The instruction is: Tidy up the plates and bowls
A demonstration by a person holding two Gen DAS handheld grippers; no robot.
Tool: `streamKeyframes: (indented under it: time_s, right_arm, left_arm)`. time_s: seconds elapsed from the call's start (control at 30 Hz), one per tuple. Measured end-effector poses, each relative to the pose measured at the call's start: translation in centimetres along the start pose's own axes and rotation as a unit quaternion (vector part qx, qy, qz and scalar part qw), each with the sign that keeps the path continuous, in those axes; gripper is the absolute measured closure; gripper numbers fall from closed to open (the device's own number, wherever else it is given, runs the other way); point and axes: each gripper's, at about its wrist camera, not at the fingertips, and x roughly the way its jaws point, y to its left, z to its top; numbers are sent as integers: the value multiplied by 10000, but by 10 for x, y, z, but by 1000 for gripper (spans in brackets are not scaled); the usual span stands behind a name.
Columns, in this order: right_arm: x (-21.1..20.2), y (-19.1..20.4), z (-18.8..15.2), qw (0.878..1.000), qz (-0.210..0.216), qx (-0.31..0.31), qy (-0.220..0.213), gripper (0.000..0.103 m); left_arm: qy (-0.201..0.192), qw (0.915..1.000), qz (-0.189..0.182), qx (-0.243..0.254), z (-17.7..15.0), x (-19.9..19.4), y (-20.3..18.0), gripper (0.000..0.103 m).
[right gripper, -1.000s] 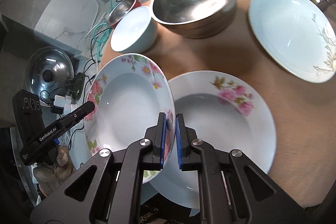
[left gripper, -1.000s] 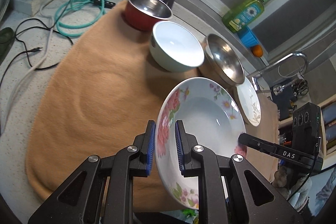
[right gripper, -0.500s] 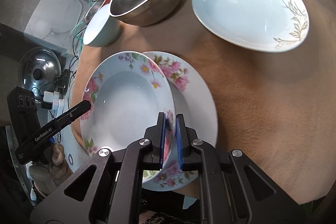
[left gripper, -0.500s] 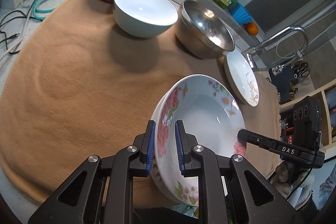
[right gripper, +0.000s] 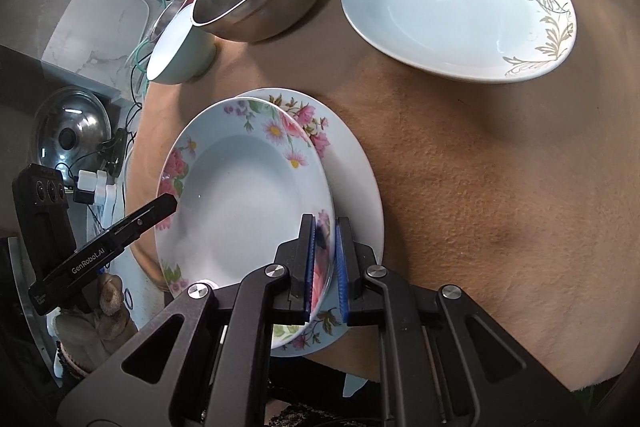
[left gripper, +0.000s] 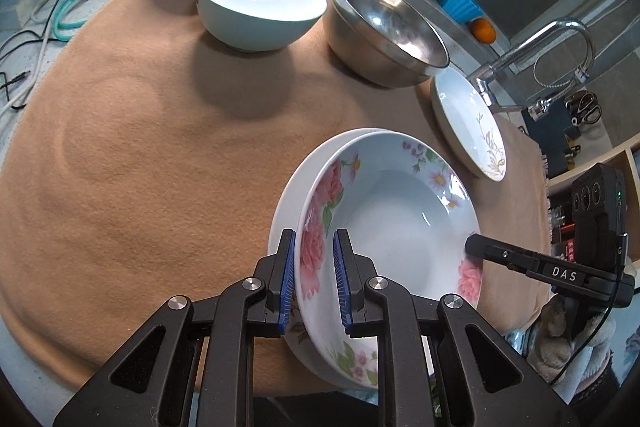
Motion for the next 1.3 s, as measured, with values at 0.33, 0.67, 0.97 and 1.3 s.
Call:
streamKeyframes:
  time_s: [0.33, 0.67, 0.97, 1.3]
  right_arm:
    - [0, -4, 0, 10000, -26, 33, 18, 93]
    - [0, -3, 1, 10000, -88, -40, 22, 93]
    - [1, 0, 2, 9998, -140, -115, 69, 93]
    - [3, 4, 4, 9993, -274, -243, 126, 93]
  left_arm:
    - [16, 9995, 213, 249, 0, 5, -9, 86]
    - [56, 9912, 899, 968, 0, 10, -30, 86]
    - [107, 9847, 1174, 1282, 0, 14, -37, 84]
    - [172, 9790, 1353, 1513, 0, 18, -44, 83]
